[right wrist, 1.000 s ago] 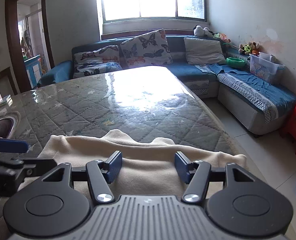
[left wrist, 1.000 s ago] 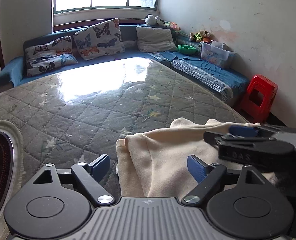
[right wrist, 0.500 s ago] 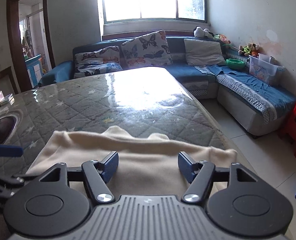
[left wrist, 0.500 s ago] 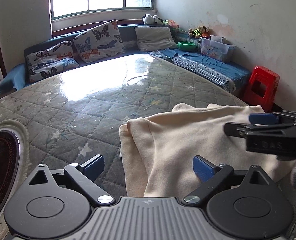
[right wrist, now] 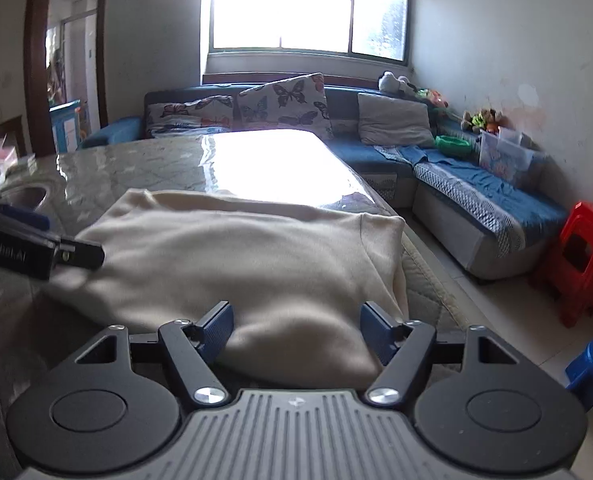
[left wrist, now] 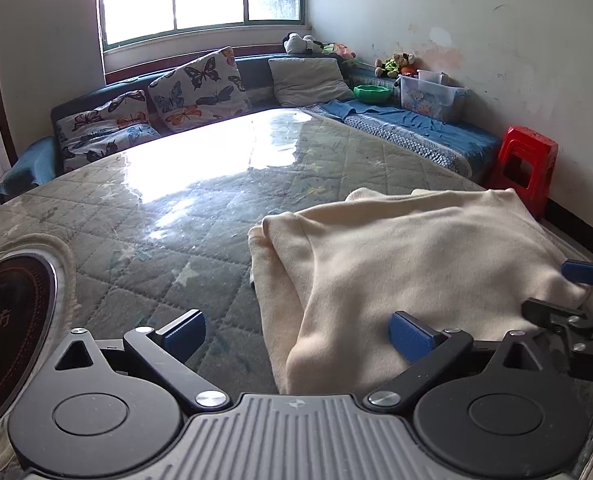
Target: Fold clothes
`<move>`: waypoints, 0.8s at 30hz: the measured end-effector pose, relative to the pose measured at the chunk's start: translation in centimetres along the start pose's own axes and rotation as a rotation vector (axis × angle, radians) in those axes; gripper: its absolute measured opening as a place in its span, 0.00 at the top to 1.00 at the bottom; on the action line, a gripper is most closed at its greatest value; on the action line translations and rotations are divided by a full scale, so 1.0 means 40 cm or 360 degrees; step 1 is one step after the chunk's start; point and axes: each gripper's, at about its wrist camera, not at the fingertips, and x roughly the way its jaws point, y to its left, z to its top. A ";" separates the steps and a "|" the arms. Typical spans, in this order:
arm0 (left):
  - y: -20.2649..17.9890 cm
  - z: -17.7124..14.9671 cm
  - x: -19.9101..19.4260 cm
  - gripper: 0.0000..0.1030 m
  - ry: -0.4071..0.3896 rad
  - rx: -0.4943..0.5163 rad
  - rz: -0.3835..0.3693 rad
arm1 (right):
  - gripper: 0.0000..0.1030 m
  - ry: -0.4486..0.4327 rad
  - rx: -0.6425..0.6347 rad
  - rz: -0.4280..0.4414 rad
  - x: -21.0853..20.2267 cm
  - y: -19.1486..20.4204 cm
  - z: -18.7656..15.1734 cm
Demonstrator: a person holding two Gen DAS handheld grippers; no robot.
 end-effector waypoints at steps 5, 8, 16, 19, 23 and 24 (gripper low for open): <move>0.008 -0.016 -0.008 0.03 0.0011 -0.0012 0.0018 | 0.29 -0.0044 0.0023 -0.0022 -0.039 0.004 0.002; 0.008 -0.018 -0.017 0.03 0.0011 -0.0022 0.0027 | 0.29 -0.0082 0.0018 -0.0070 -0.037 -0.003 0.017; 0.013 -0.029 -0.037 0.02 0.0023 -0.0029 0.0044 | 0.29 -0.0006 0.0057 -0.0123 -0.031 -0.020 -0.006; 0.008 -0.036 -0.044 0.01 0.0033 -0.0032 0.0042 | 0.28 -0.0022 0.0076 -0.0114 -0.053 -0.022 0.000; 0.004 -0.045 -0.055 0.00 0.0051 -0.0037 0.0035 | 0.21 -0.0027 0.0099 -0.0078 -0.068 -0.011 0.005; 0.003 -0.048 -0.058 0.00 0.0056 -0.0036 0.0034 | 0.21 -0.0023 0.0102 -0.0069 -0.069 -0.008 0.007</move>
